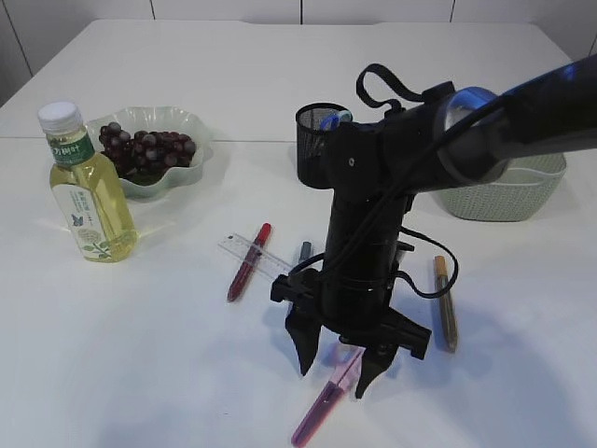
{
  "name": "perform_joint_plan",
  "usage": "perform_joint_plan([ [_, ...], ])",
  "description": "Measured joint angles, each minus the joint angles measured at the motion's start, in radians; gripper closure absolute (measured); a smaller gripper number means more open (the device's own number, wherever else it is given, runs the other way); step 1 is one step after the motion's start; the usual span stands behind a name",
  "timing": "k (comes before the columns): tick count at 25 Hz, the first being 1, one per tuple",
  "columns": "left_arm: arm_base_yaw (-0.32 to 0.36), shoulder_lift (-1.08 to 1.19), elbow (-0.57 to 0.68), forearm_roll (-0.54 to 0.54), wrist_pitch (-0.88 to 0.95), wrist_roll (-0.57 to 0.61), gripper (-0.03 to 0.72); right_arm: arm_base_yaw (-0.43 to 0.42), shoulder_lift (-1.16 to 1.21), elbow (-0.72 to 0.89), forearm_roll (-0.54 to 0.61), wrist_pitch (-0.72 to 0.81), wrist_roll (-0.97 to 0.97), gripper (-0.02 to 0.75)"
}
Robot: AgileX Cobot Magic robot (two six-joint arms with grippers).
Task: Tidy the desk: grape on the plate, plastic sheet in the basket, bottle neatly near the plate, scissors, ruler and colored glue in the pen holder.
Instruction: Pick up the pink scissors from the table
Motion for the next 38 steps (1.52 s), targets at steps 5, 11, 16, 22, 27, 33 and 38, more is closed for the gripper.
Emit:
perform_joint_plan([
  [5,0.000,0.000,0.000,0.000,0.000,0.000,0.371,0.000,0.008,0.000,0.000,-0.008,0.000,0.227],
  [11,0.000,0.000,0.000,0.000,0.000,0.000,0.371,0.000,0.014,0.000,0.000,-0.018,0.000,0.227],
  [16,0.000,0.000,0.000,0.000,0.000,0.000,0.371,0.000,0.024,0.000,0.000,-0.020,0.000,0.251],
  [22,0.000,0.000,0.000,0.000,0.000,0.000,0.371,0.000,0.027,0.000,-0.020,-0.025,0.002,0.263],
  [27,0.000,0.000,0.000,0.000,0.000,0.000,0.371,0.000,0.027,0.000,-0.050,-0.025,0.006,0.266],
  [33,0.000,0.000,0.000,0.001,0.000,0.000,0.372,0.000,0.027,0.000,-0.085,-0.025,0.015,0.283],
  [38,0.000,0.000,0.000,0.001,0.000,0.000,0.372,0.000,0.027,0.000,-0.140,-0.031,0.016,0.311],
])
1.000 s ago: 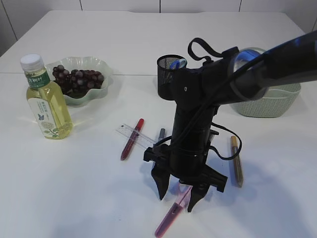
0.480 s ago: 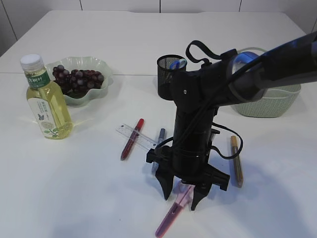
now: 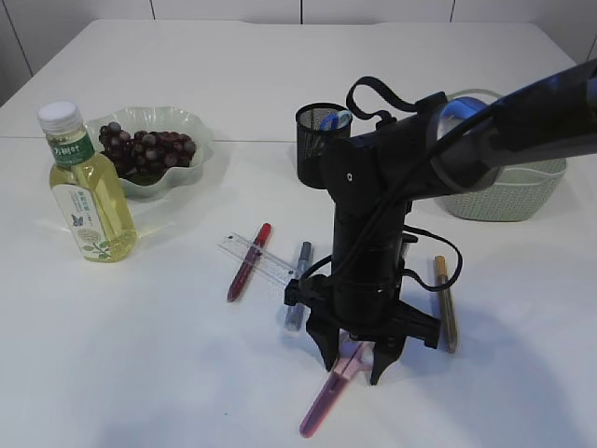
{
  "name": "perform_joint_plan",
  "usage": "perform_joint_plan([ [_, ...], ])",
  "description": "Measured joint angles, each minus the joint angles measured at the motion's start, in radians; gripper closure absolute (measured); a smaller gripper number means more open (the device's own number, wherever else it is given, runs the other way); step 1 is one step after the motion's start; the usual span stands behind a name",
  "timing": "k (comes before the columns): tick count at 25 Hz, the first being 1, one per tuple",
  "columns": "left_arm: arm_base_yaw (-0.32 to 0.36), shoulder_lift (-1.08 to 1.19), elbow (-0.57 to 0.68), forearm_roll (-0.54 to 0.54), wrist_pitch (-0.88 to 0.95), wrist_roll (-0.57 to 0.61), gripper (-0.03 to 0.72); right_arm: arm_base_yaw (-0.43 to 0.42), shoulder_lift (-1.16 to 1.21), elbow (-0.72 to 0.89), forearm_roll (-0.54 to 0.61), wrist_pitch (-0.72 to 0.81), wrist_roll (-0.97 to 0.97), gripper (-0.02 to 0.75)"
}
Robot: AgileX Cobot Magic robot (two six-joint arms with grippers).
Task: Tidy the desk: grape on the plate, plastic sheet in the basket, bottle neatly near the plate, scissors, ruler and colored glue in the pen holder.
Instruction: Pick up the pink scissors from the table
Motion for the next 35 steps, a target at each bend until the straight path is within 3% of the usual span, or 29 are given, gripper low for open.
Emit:
perform_joint_plan([
  [21,0.000,0.000,0.000,0.000,0.000,0.000,0.378,0.000,0.000,0.000,-0.027,-0.054,0.007,0.316],
  [35,0.000,0.000,0.000,0.000,0.000,0.000,0.379,0.000,0.000,0.000,-0.035,-0.004,-0.004,0.333],
])
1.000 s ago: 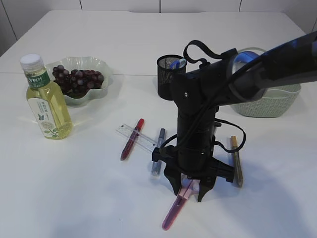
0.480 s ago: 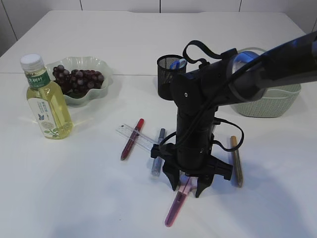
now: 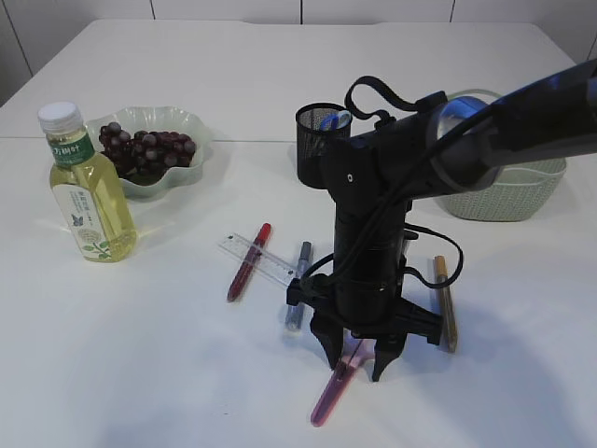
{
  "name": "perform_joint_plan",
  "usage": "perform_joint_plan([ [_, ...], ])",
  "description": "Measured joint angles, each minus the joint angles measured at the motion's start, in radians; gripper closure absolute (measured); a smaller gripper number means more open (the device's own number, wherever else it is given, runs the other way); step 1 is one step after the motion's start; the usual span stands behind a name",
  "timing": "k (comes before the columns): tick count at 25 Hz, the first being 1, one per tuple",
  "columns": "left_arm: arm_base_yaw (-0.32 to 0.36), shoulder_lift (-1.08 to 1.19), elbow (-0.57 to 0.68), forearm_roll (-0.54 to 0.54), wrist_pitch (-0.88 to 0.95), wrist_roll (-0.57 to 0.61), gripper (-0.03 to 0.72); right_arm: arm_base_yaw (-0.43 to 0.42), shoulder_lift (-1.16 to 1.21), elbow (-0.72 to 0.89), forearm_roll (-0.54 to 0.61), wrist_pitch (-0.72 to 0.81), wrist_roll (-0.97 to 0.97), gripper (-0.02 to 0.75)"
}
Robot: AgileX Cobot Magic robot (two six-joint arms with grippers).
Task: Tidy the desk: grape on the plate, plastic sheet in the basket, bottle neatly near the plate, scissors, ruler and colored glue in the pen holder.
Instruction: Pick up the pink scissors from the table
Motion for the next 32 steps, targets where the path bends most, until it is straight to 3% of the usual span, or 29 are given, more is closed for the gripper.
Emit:
perform_joint_plan([
  [23,0.000,0.000,0.000,0.000,0.000,0.000,0.379,0.000,0.000,0.000,0.032,-0.024,0.000,0.410],
  [32,0.000,0.000,0.000,0.000,0.000,0.000,0.379,0.000,0.000,0.000,0.032,-0.026,0.000,0.505],
])
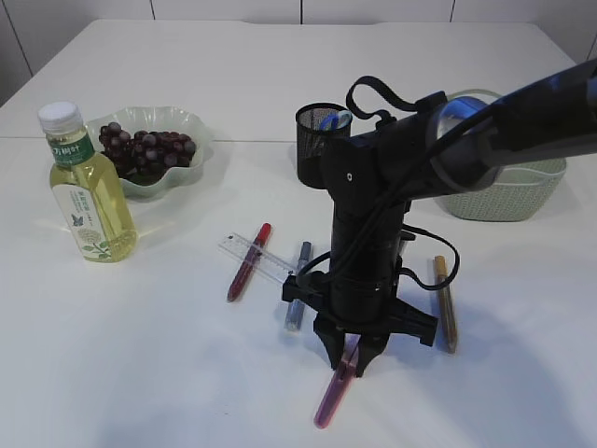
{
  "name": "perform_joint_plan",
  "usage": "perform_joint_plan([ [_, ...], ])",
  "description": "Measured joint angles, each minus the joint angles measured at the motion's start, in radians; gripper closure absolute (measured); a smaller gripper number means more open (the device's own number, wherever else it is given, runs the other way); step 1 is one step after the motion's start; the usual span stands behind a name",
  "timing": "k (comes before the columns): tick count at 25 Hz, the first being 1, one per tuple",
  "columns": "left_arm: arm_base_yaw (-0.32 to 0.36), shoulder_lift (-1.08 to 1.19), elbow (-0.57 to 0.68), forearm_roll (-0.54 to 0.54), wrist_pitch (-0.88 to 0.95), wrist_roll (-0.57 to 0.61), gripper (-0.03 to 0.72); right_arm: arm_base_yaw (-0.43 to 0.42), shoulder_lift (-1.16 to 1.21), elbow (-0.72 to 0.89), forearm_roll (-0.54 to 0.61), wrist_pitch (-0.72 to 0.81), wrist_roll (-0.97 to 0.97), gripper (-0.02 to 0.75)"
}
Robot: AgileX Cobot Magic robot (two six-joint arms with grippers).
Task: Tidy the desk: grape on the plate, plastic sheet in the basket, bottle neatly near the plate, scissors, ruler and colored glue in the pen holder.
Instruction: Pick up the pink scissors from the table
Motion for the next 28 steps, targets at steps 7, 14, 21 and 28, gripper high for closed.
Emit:
perform_joint_plan([
  [7,0.000,0.000,0.000,0.000,0.000,0.000,0.379,0.000,0.000,0.000,-0.043,0.002,0.003,0.508],
  [14,0.000,0.000,0.000,0.000,0.000,0.000,0.379,0.001,0.000,0.000,-0.078,0.004,0.003,0.508],
  [21,0.000,0.000,0.000,0.000,0.000,0.000,0.379,0.001,0.000,0.000,-0.083,0.006,-0.004,0.496],
  [28,0.000,0.000,0.000,0.000,0.000,0.000,0.379,0.001,0.000,0.000,-0.083,0.006,-0.006,0.491],
])
